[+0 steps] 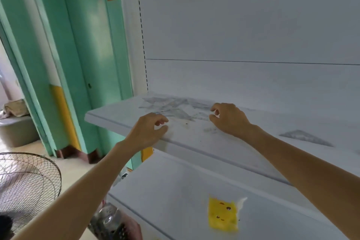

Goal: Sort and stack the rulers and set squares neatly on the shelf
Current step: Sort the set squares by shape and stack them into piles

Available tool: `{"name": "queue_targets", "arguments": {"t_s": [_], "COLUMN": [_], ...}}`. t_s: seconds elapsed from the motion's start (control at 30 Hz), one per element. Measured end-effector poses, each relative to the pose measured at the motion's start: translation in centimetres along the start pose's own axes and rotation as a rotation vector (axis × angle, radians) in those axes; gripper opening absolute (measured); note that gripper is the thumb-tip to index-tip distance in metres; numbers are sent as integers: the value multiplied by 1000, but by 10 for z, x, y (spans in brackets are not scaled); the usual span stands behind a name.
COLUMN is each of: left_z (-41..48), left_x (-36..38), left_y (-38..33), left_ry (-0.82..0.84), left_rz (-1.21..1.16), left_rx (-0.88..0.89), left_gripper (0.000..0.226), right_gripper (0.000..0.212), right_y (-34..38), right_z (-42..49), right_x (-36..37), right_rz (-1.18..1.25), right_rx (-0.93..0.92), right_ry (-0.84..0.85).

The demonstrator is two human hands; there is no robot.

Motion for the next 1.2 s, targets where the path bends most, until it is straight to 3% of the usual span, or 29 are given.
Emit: {"name": "queue_targets", "arguments": {"t_s": [0.4,0.57,0.7,0.8,1.0,1.2], "left_z": [74,100,118,125,125,123], "left_x": [7,12,43,61,52,48], "left_y": [84,97,92,101,91,95], "left_ry": [11,53,228,356,227,193], "left_rz": [52,16,123,248,100,74], "left_rx": [-4,89,209,241,352,320], "left_gripper": [20,20,35,44,33,46], "right_gripper": [33,35,43,36,31,16], "right_y": [24,40,44,51,65,81], "right_z": [93,111,107,100,84,77], "right_x": [71,97,114,113,108,118], "right_rz": [-16,-36,-140,-196,-449,-758], "right_rx": [-45,-47,-22,-67,-105,-193], "right_ry": [126,209,268,231,119,137]}}
Point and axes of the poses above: each hand's wrist, its own z-axis towards the middle knuckle, its own x-axis out of the palm, y = z × x, the point moved 10 cm from there along z, towards the middle knuckle, and after that the axes turned 4 degrees about x, right-handed, at the moved point
